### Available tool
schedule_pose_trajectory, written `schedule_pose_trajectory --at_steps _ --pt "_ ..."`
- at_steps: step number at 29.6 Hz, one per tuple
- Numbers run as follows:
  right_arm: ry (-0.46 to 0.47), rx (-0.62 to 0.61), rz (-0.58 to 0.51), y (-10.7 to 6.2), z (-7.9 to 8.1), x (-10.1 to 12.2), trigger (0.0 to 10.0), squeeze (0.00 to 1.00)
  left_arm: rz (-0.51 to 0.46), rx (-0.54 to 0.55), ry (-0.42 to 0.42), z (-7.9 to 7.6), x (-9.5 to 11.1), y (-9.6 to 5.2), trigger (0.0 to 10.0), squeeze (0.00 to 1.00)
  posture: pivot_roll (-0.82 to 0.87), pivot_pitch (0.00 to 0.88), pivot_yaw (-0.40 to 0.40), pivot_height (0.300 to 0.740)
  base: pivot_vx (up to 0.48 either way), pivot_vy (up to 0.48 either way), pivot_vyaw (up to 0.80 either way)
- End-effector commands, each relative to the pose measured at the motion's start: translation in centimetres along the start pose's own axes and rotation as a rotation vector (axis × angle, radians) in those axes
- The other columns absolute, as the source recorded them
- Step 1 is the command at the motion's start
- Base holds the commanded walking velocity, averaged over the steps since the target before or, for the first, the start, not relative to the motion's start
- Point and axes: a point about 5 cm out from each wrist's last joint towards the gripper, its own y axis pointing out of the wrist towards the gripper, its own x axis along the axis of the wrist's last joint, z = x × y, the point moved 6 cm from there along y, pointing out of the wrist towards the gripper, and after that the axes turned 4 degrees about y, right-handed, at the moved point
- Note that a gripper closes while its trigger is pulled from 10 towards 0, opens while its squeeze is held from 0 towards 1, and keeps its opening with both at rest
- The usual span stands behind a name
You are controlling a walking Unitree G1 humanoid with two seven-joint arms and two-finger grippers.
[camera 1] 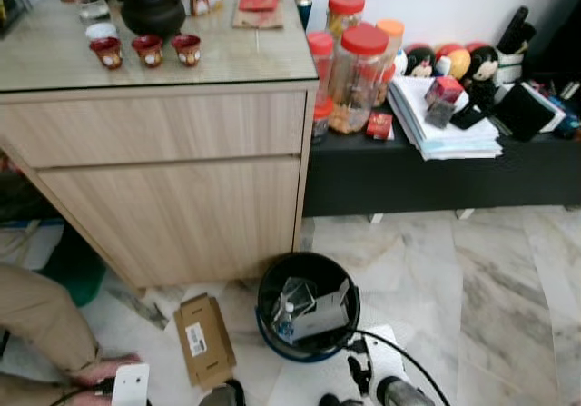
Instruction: Picking trash to rubbish bin
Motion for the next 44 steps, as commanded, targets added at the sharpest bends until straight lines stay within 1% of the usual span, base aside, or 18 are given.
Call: schedule_pose_trajectory --at_steps 1,21,27,31,35,44 --pt "0.002 -0.010 0.030 -0.17 -0.30 -0.98 10.0 0.00 0.027 -0.005 -0.010 -0.25 -0.99 -0.22 10.0 0.00 0.14 0.139 -0.022 0.740 -0.281 0.000 0.00" --pt "0.002 -0.005 0.025 -0.13 -0.03 -0.84 10.0 0.00 0.018 -0.010 -0.008 -0.37 -0.68 -0.16 10.0 0.00 0.14 0.141 -0.019 0.740 -0.282 0.000 0.00" --pt "0.013 -0.015 0.023 -0.15 -0.26 -0.84 10.0 0.00 0.016 -0.011 -0.010 -0.44 -0.64 -0.16 10.0 0.00 0.14 0.141 -0.020 0.740 -0.269 0.000 0.00" --pt "0.045 -0.038 0.024 -0.19 -0.84 -0.86 10.0 0.00 0.020 -0.013 -0.009 -0.48 -0.71 -0.17 10.0 0.00 0.14 0.141 -0.021 0.740 -0.266 0.000 0.00" --pt "0.054 -0.038 0.018 -0.17 -0.84 -0.71 10.0 0.00 0.020 -0.014 -0.009 -0.50 -0.73 -0.17 10.0 0.00 0.14 0.141 -0.020 0.740 -0.262 0.000 -0.57" --pt "0.049 -0.046 0.020 -0.19 -0.95 -0.80 10.0 0.00 0.018 -0.017 -0.009 -0.62 -0.68 -0.17 10.0 0.00 0.14 0.140 -0.021 0.740 -0.257 0.000 -0.08"
